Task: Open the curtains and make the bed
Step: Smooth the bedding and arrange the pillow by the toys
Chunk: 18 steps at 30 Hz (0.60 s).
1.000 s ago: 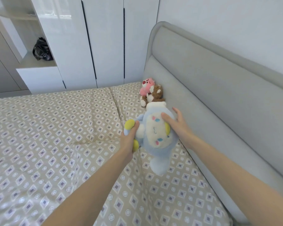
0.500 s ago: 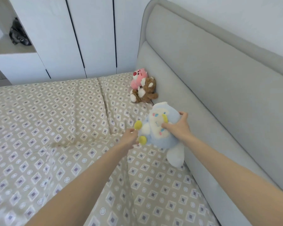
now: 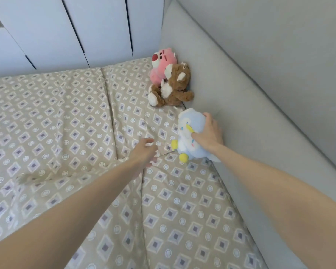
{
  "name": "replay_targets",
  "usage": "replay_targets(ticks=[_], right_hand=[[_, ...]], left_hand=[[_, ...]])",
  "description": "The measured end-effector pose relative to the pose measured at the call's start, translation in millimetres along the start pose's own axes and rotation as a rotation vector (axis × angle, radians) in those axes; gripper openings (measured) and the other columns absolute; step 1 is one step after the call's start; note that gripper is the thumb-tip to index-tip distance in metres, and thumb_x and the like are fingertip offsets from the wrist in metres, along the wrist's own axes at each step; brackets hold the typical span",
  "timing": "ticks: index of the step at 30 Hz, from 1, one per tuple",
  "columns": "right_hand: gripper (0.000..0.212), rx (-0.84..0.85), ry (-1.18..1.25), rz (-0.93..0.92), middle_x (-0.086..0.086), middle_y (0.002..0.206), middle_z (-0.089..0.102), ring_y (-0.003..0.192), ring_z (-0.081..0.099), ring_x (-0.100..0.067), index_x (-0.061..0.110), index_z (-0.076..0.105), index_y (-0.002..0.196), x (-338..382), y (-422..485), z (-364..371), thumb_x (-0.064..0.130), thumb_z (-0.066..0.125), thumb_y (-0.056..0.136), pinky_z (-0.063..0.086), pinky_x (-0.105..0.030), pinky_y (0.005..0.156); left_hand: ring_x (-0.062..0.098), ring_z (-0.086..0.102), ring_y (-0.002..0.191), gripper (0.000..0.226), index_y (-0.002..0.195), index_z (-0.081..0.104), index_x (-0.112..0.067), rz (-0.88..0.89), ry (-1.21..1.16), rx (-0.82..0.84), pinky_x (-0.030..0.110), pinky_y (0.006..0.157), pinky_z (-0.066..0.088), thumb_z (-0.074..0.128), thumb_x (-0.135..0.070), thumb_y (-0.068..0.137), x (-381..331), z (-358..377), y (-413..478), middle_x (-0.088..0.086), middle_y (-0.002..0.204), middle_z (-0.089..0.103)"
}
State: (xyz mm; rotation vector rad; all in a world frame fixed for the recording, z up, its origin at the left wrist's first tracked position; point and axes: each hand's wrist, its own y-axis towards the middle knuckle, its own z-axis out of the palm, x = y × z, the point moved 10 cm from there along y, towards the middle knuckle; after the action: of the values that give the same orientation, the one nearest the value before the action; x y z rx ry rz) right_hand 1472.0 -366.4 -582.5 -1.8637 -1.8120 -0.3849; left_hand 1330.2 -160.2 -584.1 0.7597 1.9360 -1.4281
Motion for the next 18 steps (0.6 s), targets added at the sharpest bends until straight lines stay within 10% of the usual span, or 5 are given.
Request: replay_targets(ticks=[18], right_hand=[[0.075, 0.12, -0.334, 0.008, -0.008, 0.153, 0.011, 0.132, 0.023, -0.032, 0.041, -0.005, 0.149, -39, 89, 115, 0.055, 0.042, 0.093, 0.03, -0.045, 0.104]], left_hand=[[0.018, 0.059, 0.093, 0.041, 0.137, 0.044, -0.023, -0.059, -0.137, -0.098, 0.028, 0.081, 0.051, 0.039, -0.014, 0.097, 32, 15, 104, 0.001, 0.115, 0.054]])
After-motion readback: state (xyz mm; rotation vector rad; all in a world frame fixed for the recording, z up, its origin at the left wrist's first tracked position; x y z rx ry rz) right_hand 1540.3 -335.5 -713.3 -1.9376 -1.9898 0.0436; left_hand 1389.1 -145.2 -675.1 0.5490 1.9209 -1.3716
